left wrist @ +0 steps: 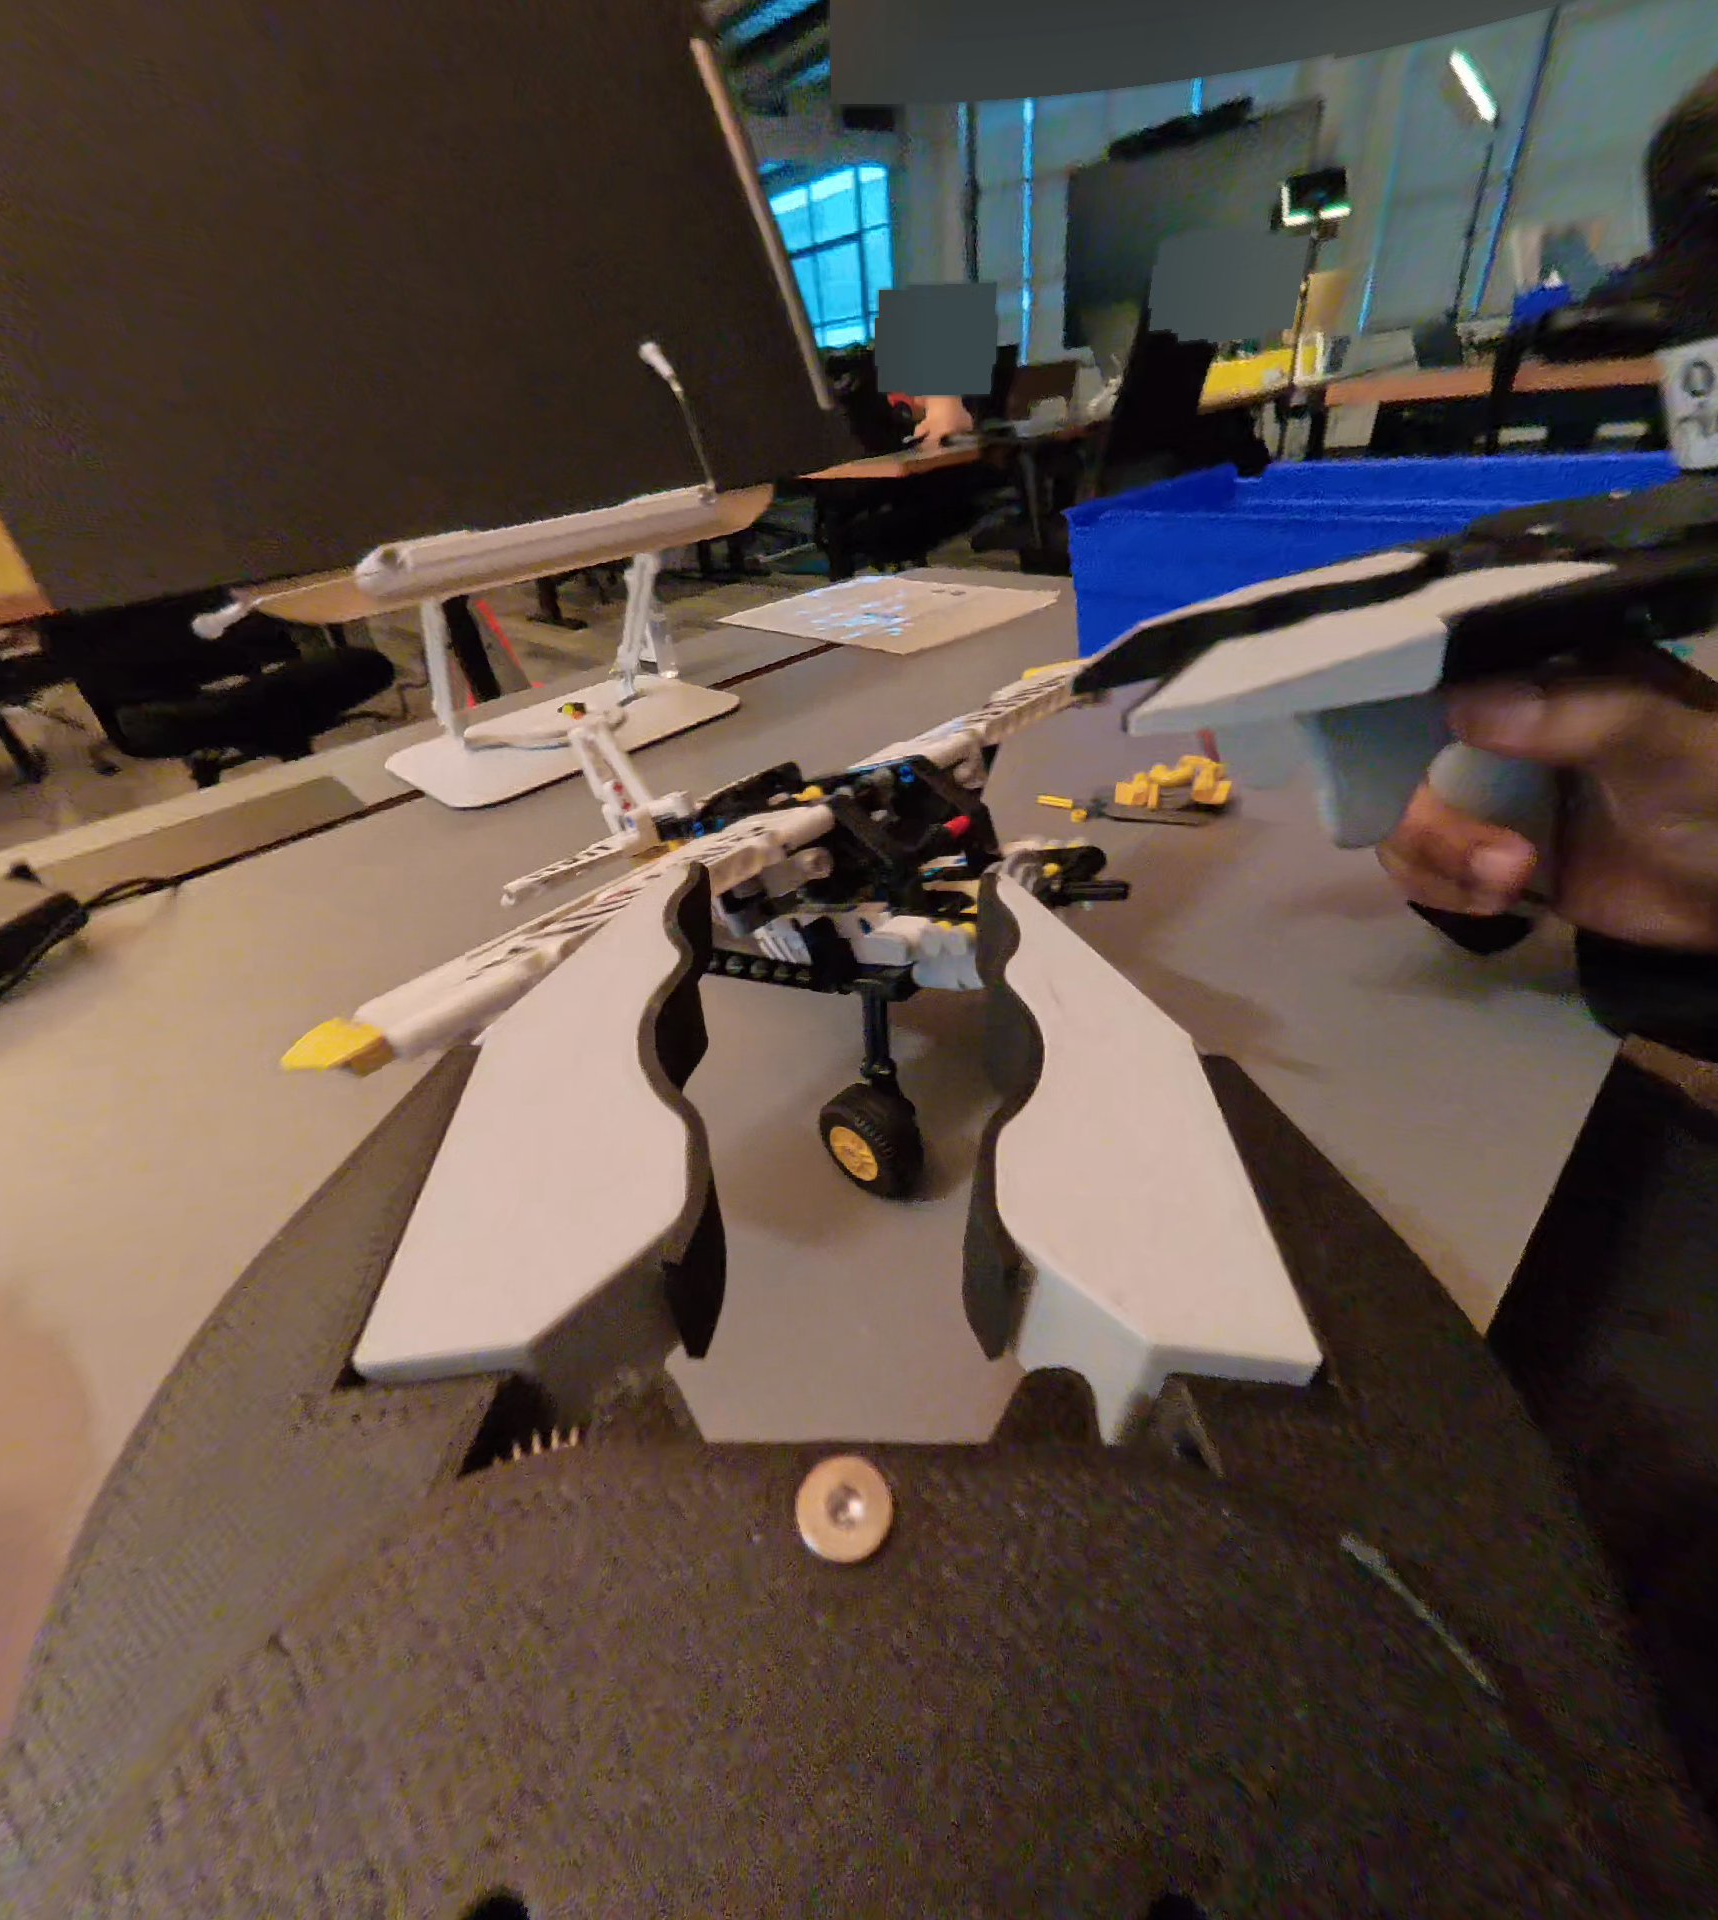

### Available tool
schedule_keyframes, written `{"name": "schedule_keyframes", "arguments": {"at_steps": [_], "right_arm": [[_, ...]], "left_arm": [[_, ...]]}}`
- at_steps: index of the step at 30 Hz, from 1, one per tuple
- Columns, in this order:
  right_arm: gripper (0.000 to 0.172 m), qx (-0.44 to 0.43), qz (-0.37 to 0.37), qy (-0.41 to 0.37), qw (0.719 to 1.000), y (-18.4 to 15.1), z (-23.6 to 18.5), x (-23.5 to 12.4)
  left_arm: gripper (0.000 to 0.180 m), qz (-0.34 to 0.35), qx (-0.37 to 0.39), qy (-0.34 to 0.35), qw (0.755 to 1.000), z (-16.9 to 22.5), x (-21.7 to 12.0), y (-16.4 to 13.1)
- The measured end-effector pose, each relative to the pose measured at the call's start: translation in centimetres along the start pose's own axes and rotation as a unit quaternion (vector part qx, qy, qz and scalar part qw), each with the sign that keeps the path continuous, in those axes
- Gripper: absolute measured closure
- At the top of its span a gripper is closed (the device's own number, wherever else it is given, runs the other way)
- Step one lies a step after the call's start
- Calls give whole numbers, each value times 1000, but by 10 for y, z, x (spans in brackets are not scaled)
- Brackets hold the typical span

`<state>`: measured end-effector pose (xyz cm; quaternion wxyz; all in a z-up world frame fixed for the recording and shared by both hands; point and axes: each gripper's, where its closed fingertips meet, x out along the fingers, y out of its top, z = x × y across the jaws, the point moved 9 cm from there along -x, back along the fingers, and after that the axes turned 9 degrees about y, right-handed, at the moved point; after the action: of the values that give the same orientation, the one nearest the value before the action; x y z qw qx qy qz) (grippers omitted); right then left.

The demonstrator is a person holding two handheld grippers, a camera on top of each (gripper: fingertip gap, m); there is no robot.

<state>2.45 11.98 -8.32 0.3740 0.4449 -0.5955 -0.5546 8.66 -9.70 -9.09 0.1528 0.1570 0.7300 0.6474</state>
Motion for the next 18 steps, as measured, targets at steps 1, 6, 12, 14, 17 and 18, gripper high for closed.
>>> {"name": "schedule_keyframes", "arguments": {"at_steps": [1, 6, 12, 14, 17, 18], "right_arm": [[133, 10, 18, 13, 1000, 0, 2, 0], [136, 50, 103, 51, 992, -8, 5, -2], [139, 63, 176, 44, 981, -6, 8, -21], [136, 67, 170, 49, 982, -7, 8, -19], [136, 38, 139, 42, 989, -8, 2, -12], [136, 24, 128, 39, 991, -8, -1, -9]], "left_arm": [[132, 2, 1, -9, 1000, 3, 2, -1], [135, -4, -14, -73, 997, 9, 12, -3], [146, 18, -8, -96, 995, 10, 11, -4], [147, 17, -9, -93, 995, 10, 12, -4], [148, 0, 0, -96, 995, 13, 15, -5], [148, 0, 6, -95, 995, 14, 16, -5]]}}
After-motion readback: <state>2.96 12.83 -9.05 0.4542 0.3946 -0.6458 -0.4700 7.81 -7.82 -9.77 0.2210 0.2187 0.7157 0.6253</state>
